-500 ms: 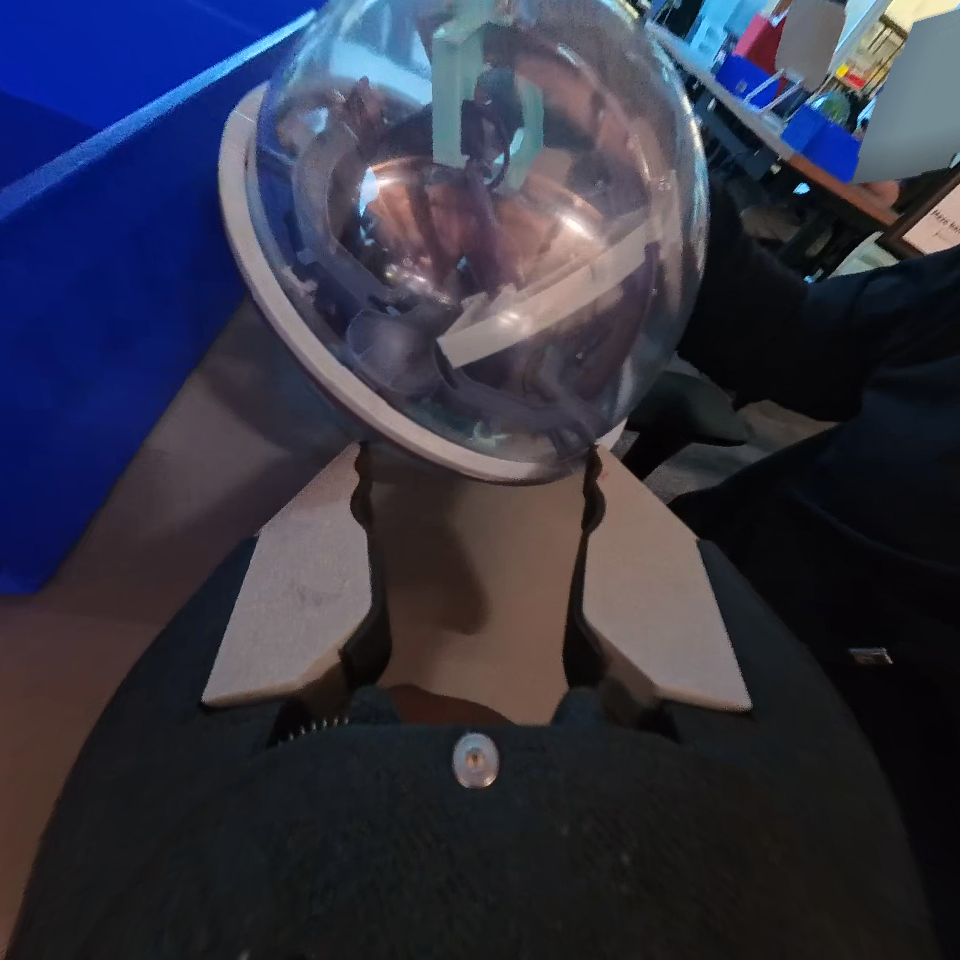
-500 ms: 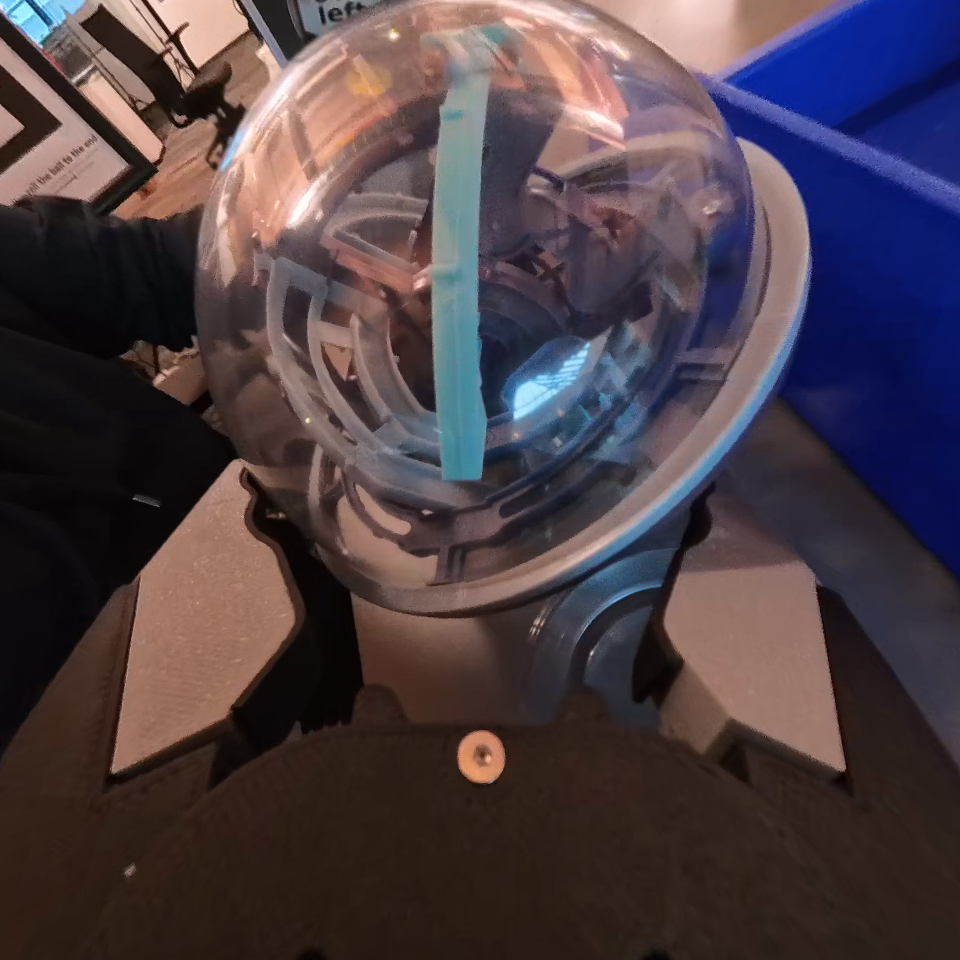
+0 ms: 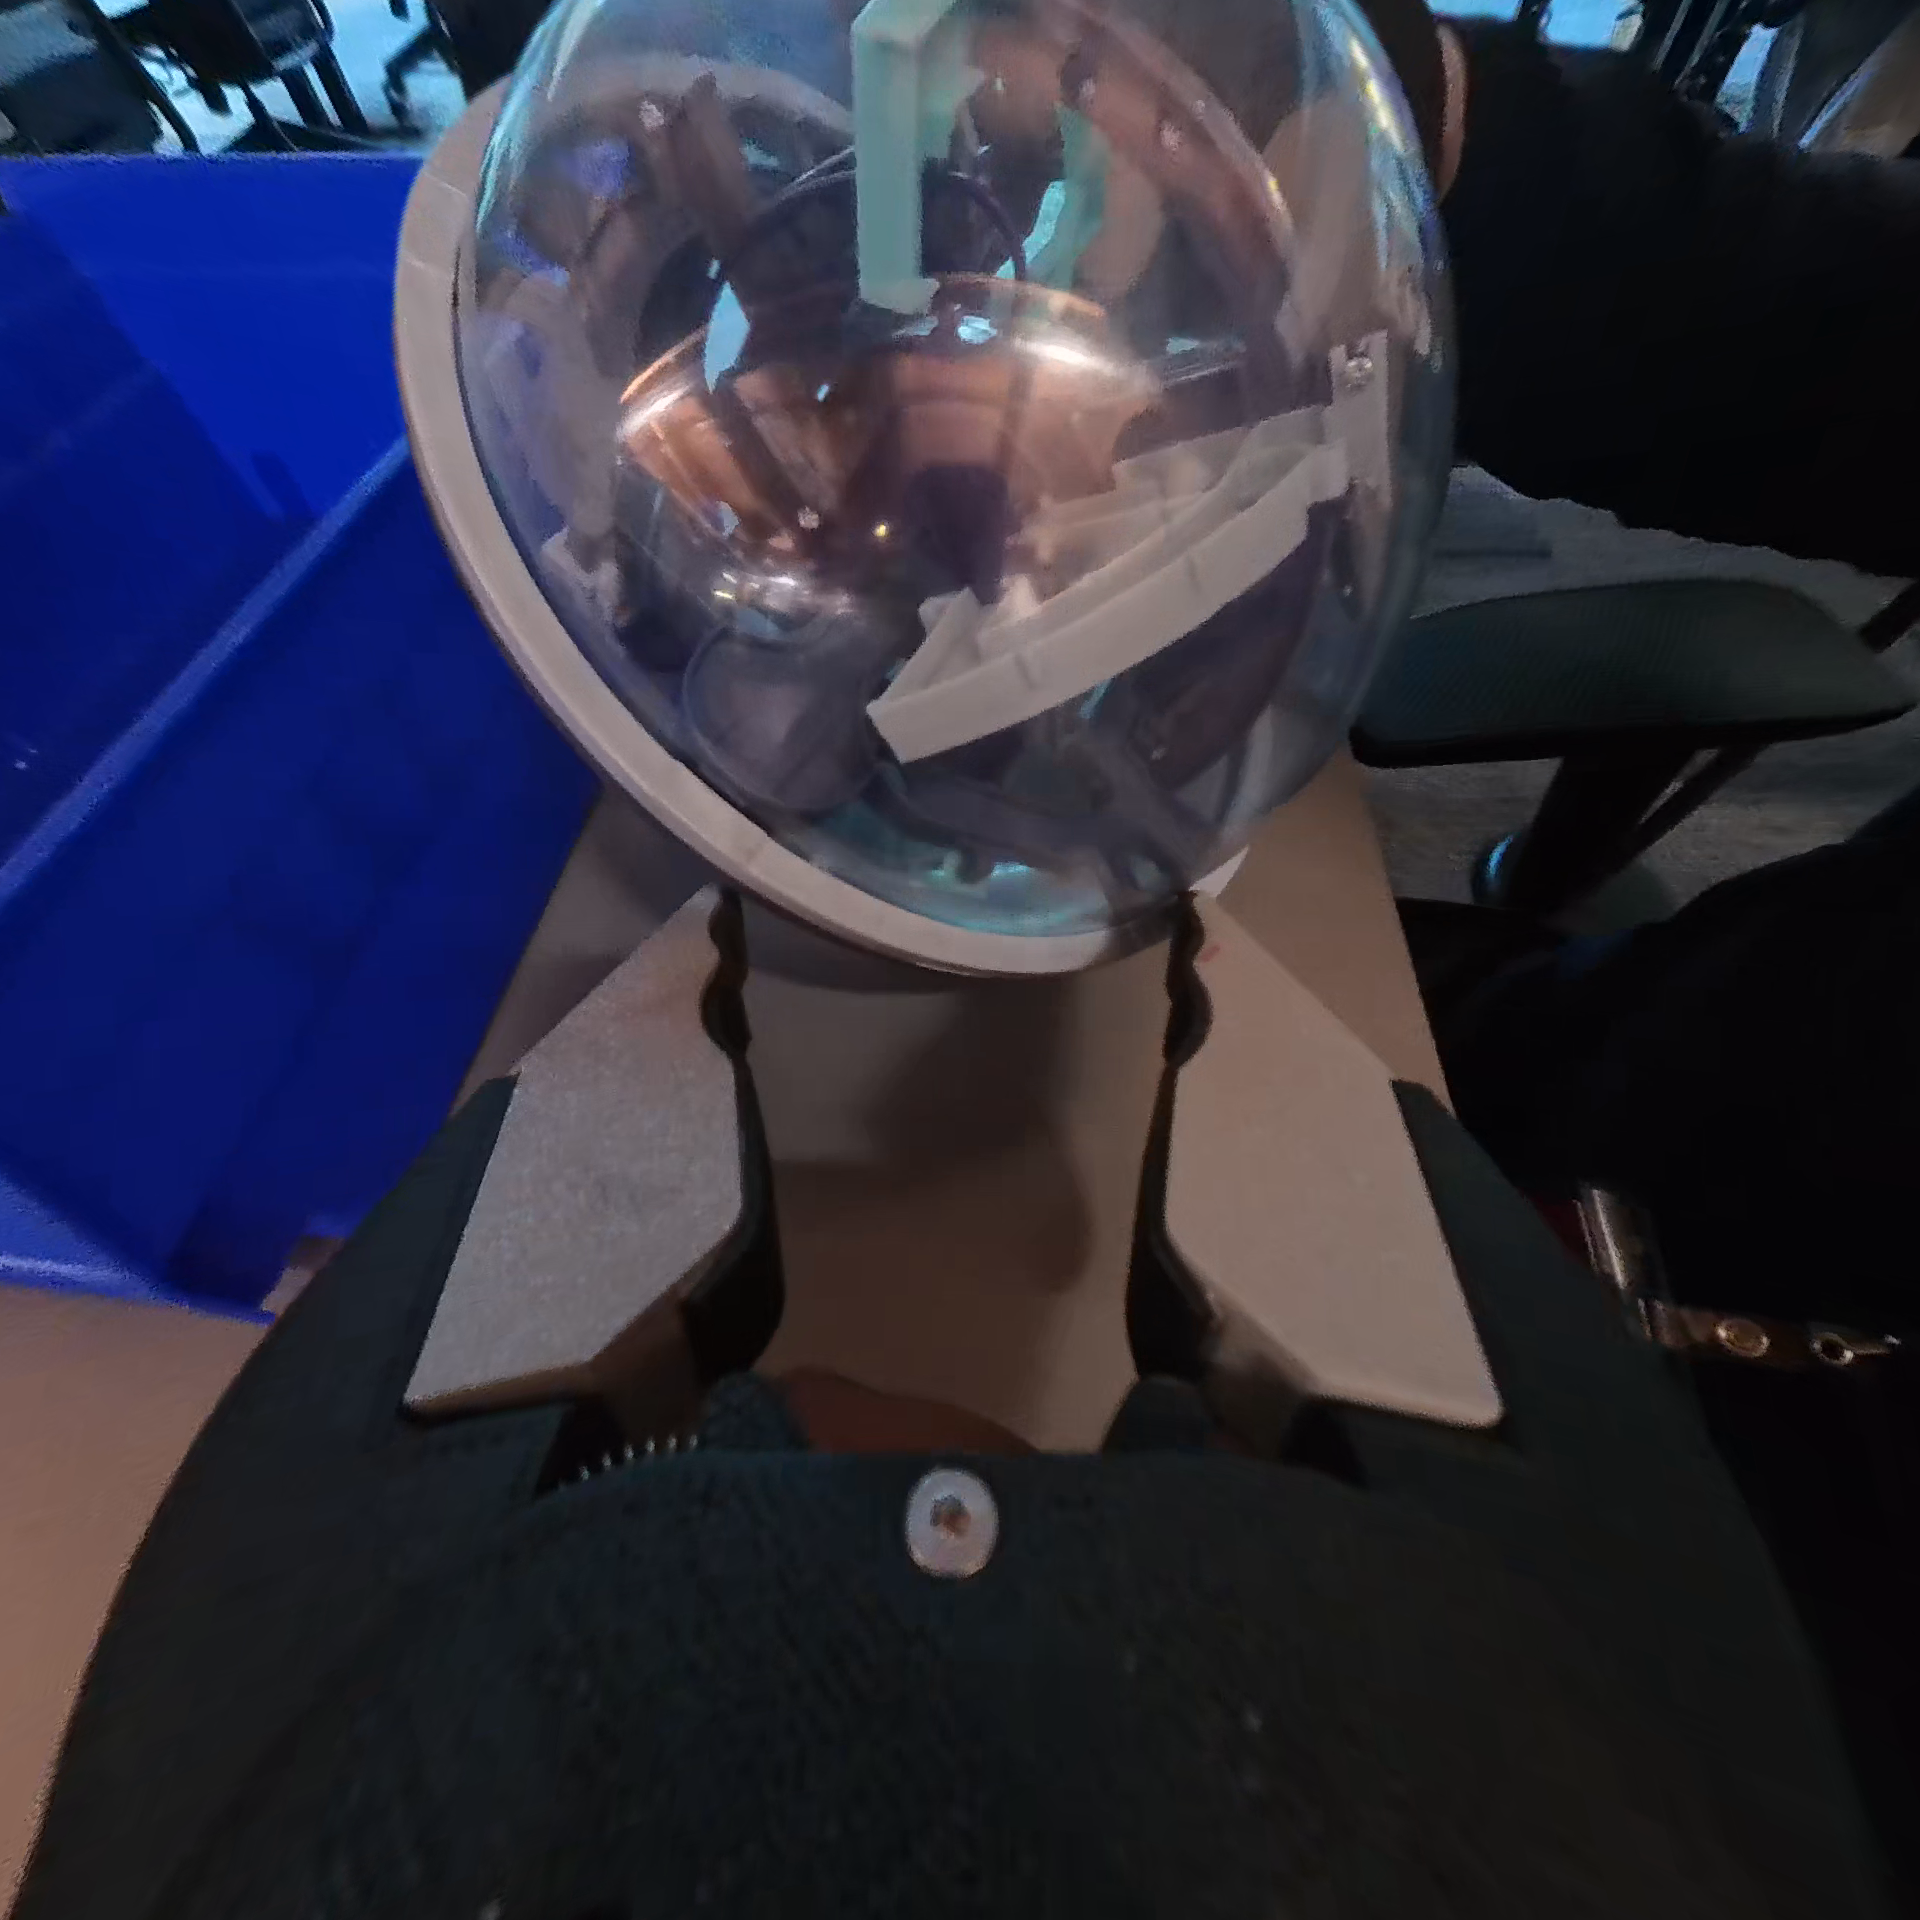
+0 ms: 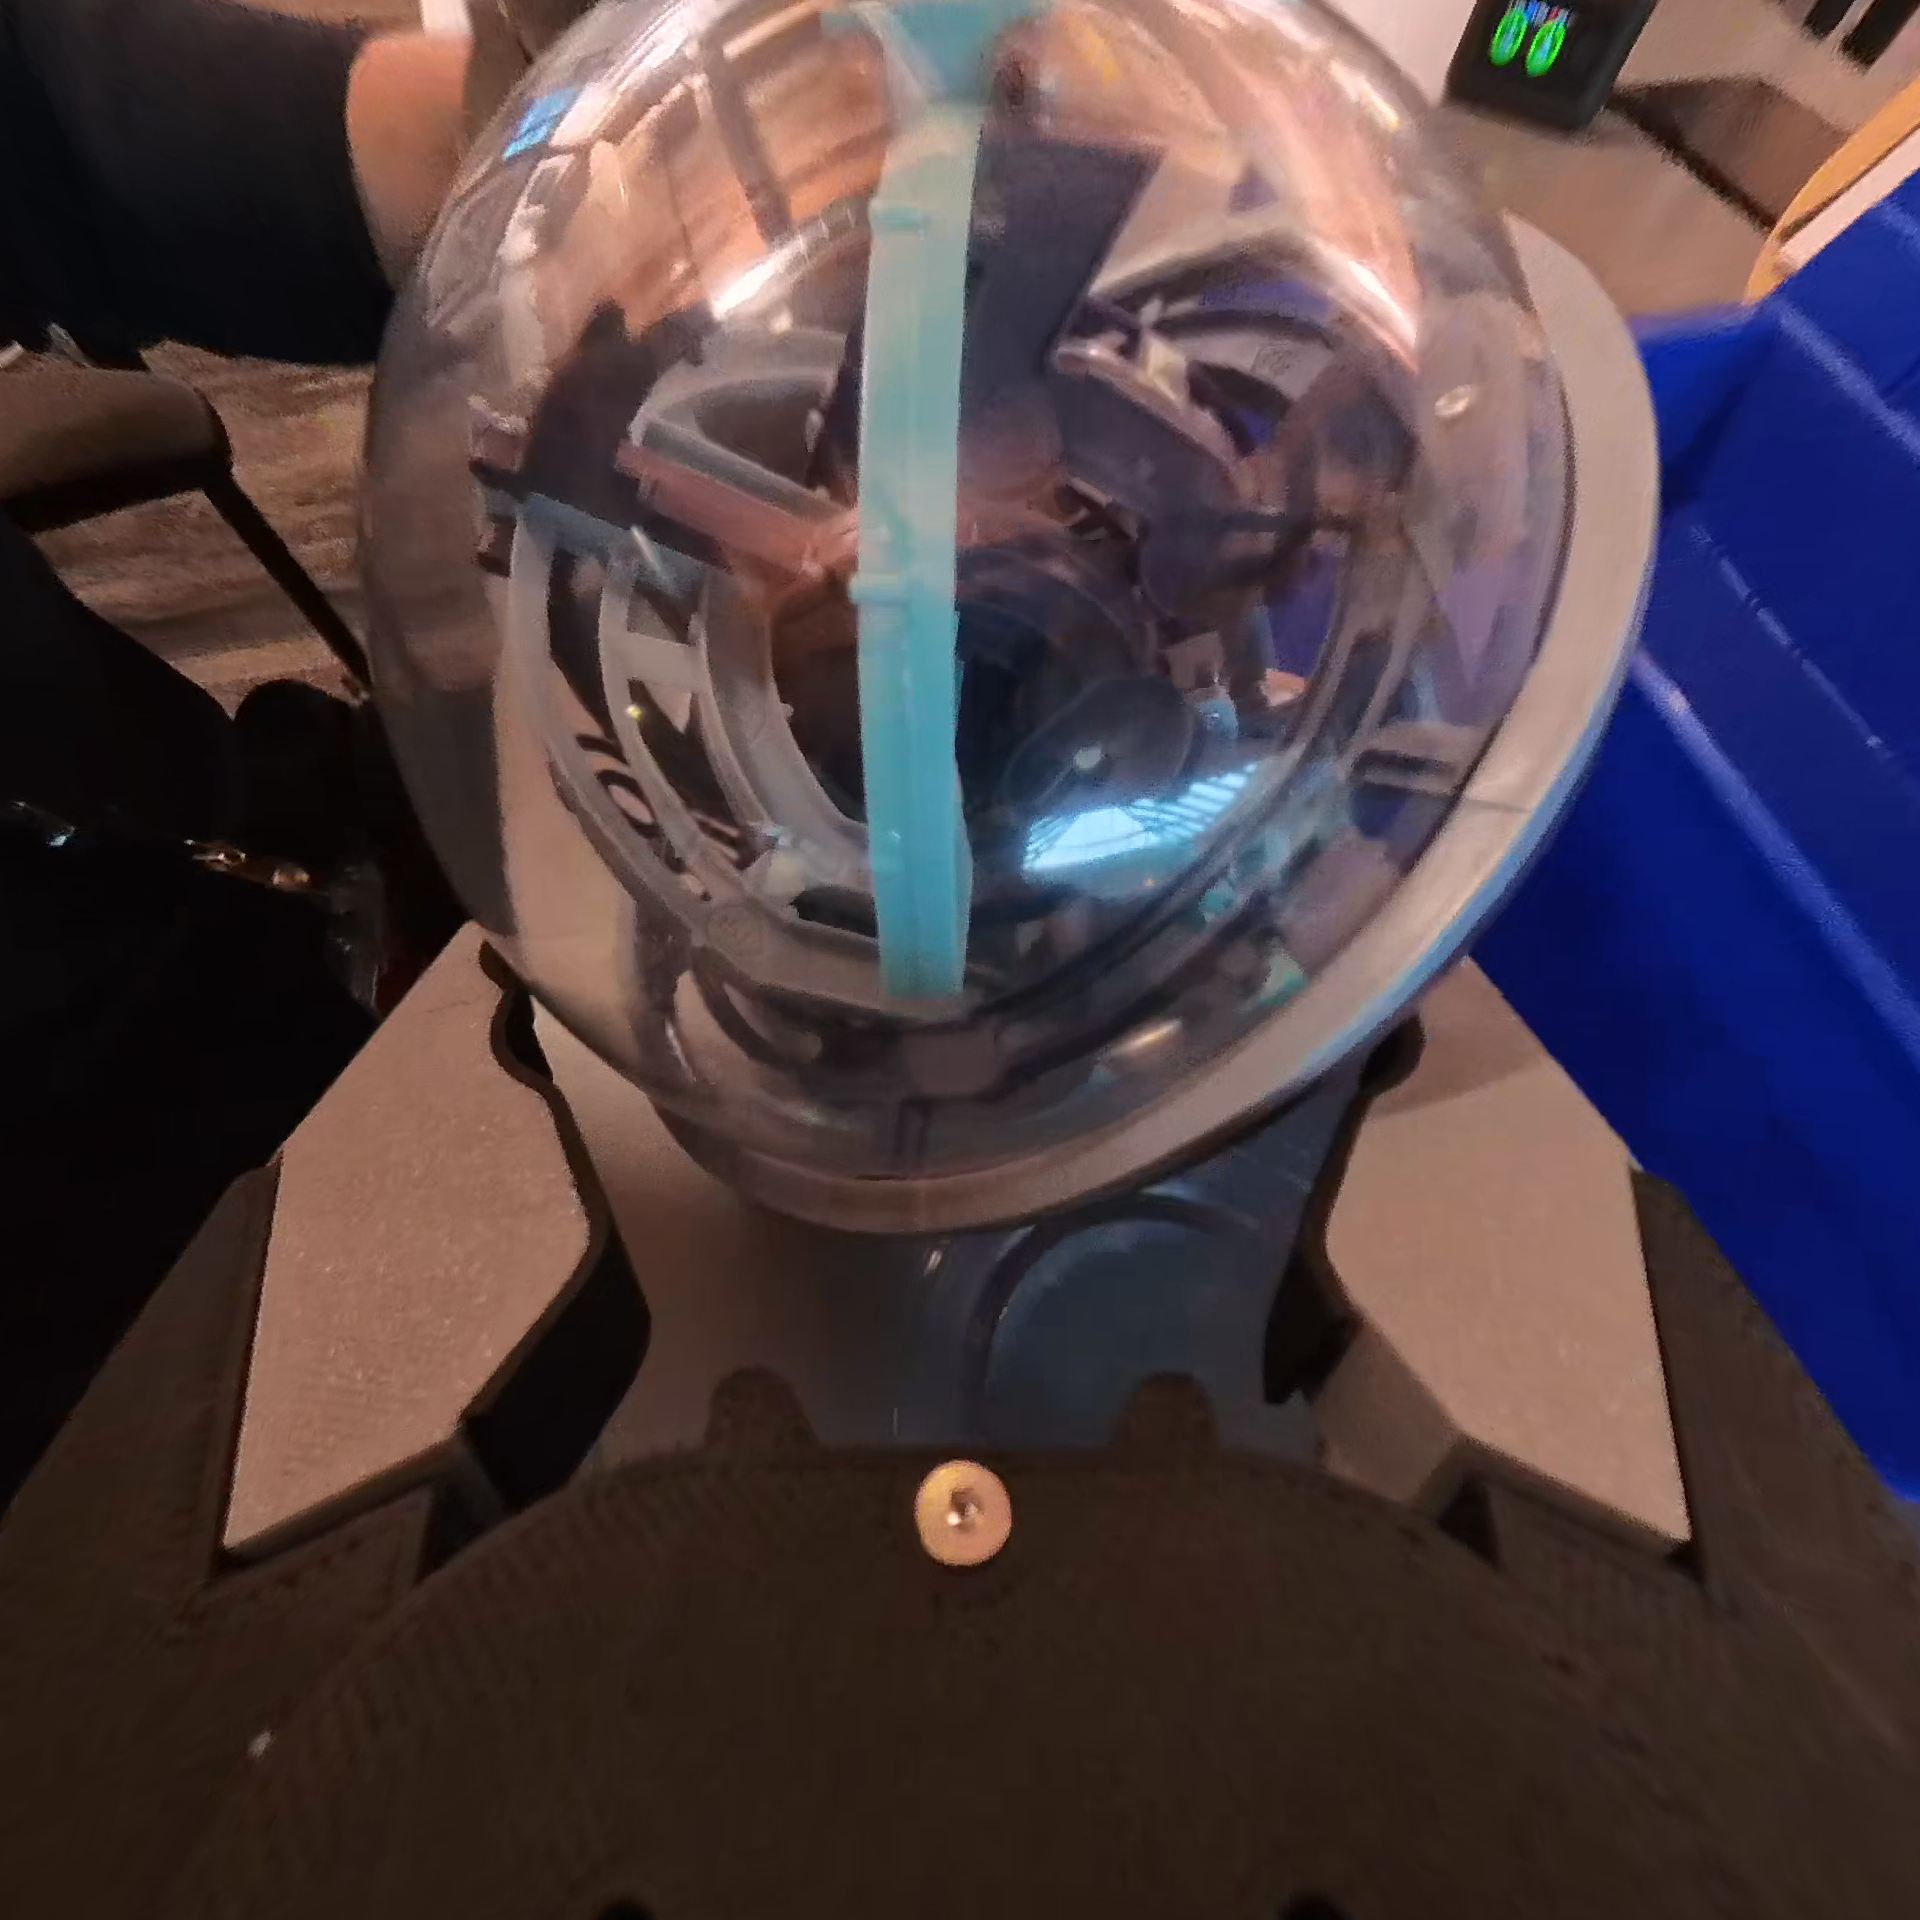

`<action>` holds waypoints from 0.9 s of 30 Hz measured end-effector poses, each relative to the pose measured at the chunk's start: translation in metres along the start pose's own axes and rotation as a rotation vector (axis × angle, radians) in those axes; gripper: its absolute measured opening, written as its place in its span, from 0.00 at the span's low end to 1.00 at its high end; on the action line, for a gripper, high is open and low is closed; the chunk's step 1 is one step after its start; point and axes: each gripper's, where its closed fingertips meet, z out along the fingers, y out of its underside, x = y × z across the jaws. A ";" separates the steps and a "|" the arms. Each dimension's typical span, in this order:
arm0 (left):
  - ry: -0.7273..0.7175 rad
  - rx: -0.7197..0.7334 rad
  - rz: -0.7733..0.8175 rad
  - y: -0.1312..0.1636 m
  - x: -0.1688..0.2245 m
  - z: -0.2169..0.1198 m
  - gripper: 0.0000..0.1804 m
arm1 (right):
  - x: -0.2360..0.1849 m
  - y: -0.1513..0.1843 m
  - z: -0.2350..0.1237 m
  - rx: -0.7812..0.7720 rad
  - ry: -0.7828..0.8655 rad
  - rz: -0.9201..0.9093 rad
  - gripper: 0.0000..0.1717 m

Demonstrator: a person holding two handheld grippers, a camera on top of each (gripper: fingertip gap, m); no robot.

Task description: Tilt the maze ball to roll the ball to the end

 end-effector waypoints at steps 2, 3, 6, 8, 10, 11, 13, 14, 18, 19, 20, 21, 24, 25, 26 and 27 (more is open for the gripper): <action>-0.020 0.017 0.022 -0.003 -0.001 -0.001 0.44 | 0.002 -0.010 -0.003 0.056 0.014 -0.036 0.90; -0.034 0.023 0.038 -0.004 -0.002 -0.001 0.44 | 0.002 -0.015 -0.004 0.077 0.023 -0.061 0.90; -0.077 0.042 0.086 -0.008 -0.004 -0.001 0.44 | 0.004 -0.026 -0.009 0.106 0.050 -0.138 0.90; -0.098 0.063 0.108 -0.013 -0.006 -0.004 0.44 | 0.005 -0.030 -0.011 0.098 0.059 -0.164 0.90; -0.100 0.095 0.098 -0.020 -0.007 -0.008 0.44 | 0.006 -0.039 -0.014 0.111 0.056 -0.160 0.90; -0.101 0.109 0.096 -0.024 -0.007 -0.010 0.43 | 0.006 -0.045 -0.016 0.128 0.056 -0.160 0.90; -0.116 0.126 0.115 -0.034 -0.009 -0.017 0.43 | 0.006 -0.058 -0.021 0.157 0.065 -0.183 0.90; -0.126 0.128 0.131 -0.039 -0.010 -0.020 0.43 | 0.006 -0.064 -0.024 0.165 0.072 -0.200 0.90; -0.164 0.120 0.184 -0.063 -0.011 -0.037 0.43 | 0.006 -0.090 -0.035 0.192 0.091 -0.254 0.90; -0.176 0.117 0.199 -0.069 -0.012 -0.041 0.43 | 0.005 -0.097 -0.039 0.196 0.097 -0.271 0.90; -0.189 0.115 0.216 -0.075 -0.012 -0.045 0.43 | 0.005 -0.103 -0.042 0.200 0.103 -0.291 0.90; -0.202 0.114 0.231 -0.082 -0.012 -0.048 0.43 | 0.004 -0.111 -0.046 0.206 0.109 -0.311 0.90; -0.227 0.122 0.250 -0.101 -0.010 -0.058 0.43 | 0.001 -0.133 -0.059 0.233 0.115 -0.349 0.90; -0.236 0.127 0.257 -0.107 -0.009 -0.062 0.43 | -0.001 -0.140 -0.063 0.242 0.117 -0.362 0.90; -0.247 0.130 0.266 -0.113 -0.009 -0.065 0.43 | -0.002 -0.147 -0.067 0.249 0.120 -0.377 0.90; -0.258 0.131 0.276 -0.119 -0.009 -0.068 0.42 | -0.003 -0.153 -0.070 0.252 0.124 -0.390 0.90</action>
